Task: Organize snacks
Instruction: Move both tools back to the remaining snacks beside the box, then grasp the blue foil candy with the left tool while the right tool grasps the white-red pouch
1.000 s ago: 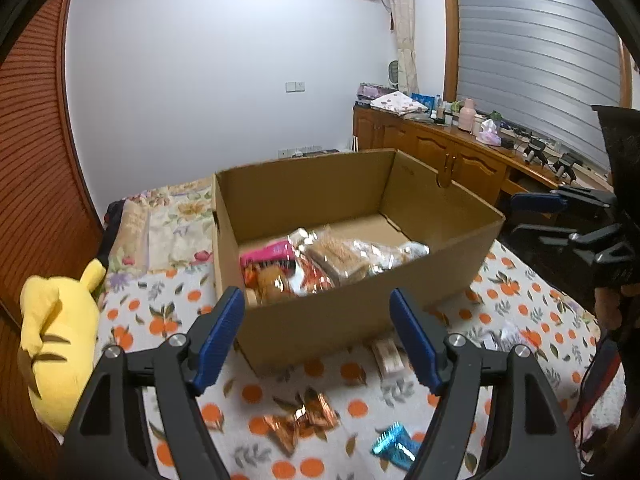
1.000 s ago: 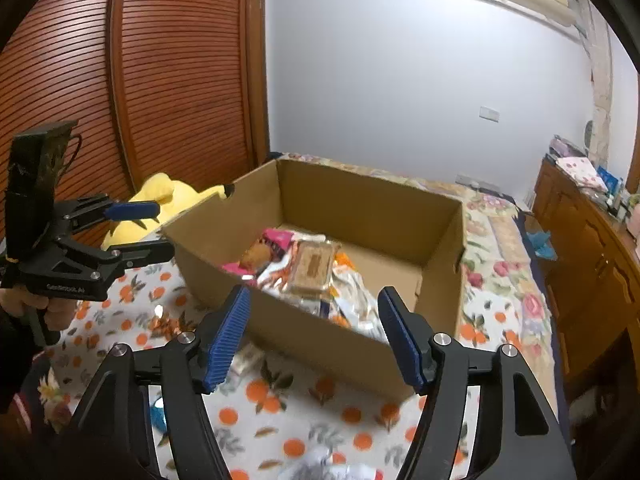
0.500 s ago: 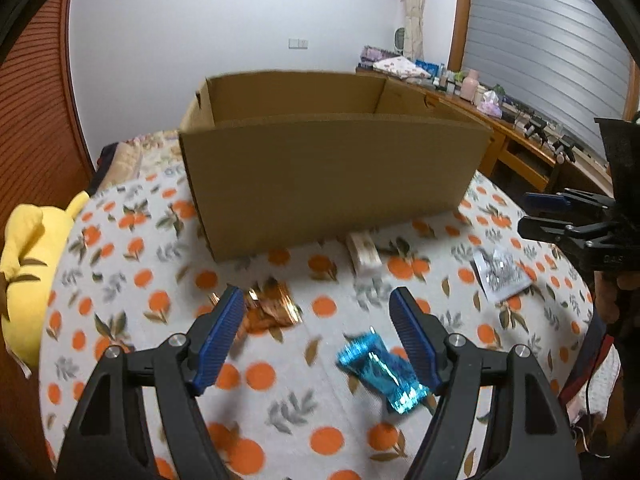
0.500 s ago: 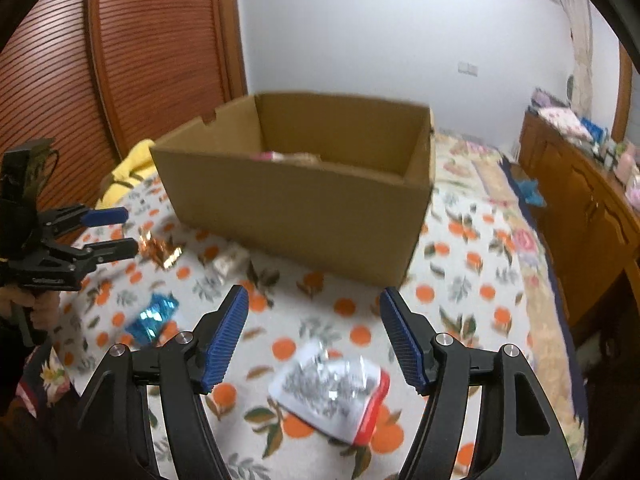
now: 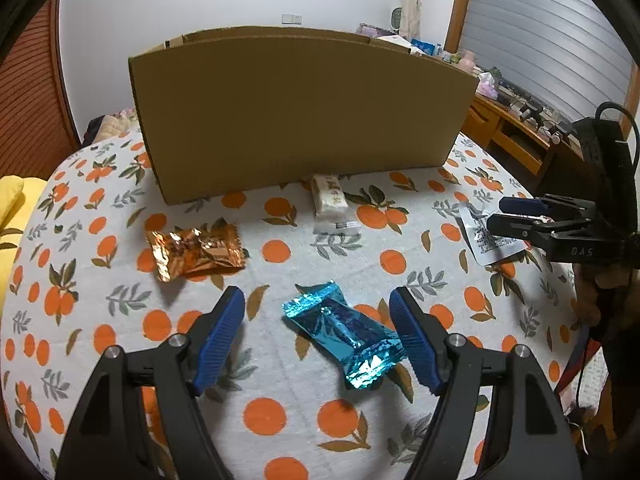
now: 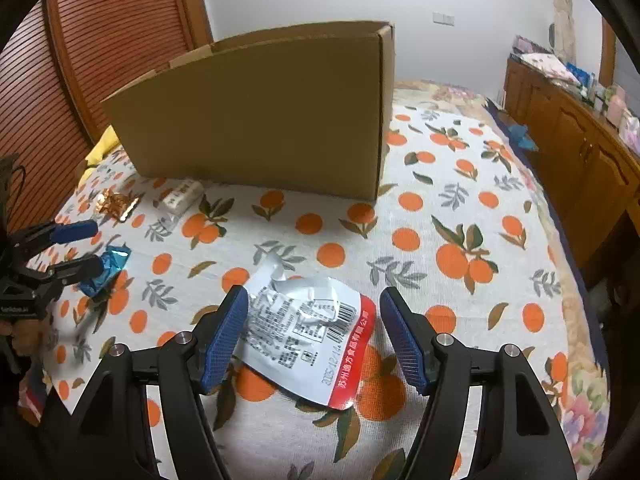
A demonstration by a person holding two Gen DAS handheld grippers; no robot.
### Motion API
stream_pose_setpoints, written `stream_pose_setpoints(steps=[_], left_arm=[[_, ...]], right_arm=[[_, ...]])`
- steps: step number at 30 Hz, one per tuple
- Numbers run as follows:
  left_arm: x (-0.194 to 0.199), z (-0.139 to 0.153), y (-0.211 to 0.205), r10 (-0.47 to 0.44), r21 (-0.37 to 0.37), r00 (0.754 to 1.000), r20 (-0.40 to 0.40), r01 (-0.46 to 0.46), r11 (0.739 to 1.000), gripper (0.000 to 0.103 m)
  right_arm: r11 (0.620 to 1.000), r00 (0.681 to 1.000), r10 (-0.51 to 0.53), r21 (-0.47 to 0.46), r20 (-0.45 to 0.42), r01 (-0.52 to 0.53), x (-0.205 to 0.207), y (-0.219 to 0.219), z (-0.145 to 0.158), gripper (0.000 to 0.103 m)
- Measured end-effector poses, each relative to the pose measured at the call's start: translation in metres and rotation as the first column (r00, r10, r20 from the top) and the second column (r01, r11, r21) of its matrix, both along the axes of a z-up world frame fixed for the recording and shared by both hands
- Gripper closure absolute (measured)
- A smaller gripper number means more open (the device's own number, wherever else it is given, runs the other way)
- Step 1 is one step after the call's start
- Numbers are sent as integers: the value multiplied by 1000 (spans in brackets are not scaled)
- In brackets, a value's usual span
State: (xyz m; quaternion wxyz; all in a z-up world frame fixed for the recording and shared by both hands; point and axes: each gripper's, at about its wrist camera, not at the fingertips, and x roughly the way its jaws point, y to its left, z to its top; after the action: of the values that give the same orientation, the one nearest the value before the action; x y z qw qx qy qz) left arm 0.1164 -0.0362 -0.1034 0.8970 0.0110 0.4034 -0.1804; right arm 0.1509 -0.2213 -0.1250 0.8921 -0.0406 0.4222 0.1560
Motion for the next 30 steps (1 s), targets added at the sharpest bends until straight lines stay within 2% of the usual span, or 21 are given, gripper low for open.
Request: stream_pose_setpoints(steps=[13, 21, 24, 30], left_arm=[[2, -8, -2, 4, 24, 1000, -16, -4, 1000, 32], [-2, -10, -3, -7, 46, 1000, 7, 7, 999, 65], [-1, -10, -2, -8, 43, 1000, 8, 7, 999, 69], [-1, -10, 1, -7, 25, 1000, 6, 7, 1000, 70]], right_arm=[[997, 997, 58, 46, -48, -56, -18, 14, -4, 31], [993, 992, 119, 2, -30, -119, -29, 30, 5, 31], [994, 994, 112, -10, -16, -112, -21, 30, 10, 31], [992, 993, 120, -35, -20, -121, 7, 31, 13, 31]])
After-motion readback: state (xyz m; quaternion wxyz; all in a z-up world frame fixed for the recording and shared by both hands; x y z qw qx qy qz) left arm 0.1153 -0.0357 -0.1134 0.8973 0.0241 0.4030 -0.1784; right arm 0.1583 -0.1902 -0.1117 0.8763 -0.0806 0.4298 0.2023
